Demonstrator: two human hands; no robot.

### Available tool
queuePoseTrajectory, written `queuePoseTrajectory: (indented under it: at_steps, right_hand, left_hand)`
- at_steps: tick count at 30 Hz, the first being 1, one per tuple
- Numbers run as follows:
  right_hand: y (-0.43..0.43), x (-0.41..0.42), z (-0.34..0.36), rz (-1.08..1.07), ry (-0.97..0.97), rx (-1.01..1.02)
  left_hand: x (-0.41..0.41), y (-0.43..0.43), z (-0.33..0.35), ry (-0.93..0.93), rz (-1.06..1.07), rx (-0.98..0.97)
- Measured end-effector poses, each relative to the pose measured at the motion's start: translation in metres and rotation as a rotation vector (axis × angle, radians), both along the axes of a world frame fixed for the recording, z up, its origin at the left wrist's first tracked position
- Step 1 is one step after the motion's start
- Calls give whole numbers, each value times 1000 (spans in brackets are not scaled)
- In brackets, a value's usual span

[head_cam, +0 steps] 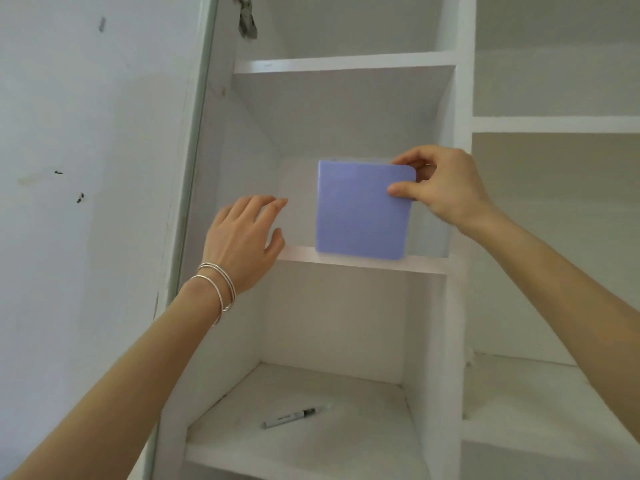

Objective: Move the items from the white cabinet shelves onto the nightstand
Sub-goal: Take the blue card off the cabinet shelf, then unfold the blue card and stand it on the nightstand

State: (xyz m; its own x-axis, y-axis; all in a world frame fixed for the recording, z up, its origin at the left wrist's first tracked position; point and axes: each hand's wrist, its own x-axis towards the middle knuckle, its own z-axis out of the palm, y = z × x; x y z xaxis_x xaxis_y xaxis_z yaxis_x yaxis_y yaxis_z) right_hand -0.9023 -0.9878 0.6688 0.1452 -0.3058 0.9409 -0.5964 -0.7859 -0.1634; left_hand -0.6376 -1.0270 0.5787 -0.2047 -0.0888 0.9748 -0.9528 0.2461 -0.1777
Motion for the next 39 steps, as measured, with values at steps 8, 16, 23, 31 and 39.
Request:
queuePoseTrajectory:
  at_steps: [8, 16, 23, 31, 39]
  right_hand:
    - [46, -26, -70, 179, 64, -162]
    - [77, -59, -163, 63, 394, -541]
    - [117, -71, -256, 209, 498, -563]
    - [166, -16, -327, 655, 901, -295]
    - [213, 88, -296, 774, 582, -369]
  left_hand:
    - [-19, 60, 14, 10, 26, -47]
    - [-59, 126, -27, 125, 0, 109]
    - [-73, 207, -105, 535, -167, 365]
    - [-51, 310, -188, 634, 21, 427]
    - [-10, 425, -233, 571, 223, 437]
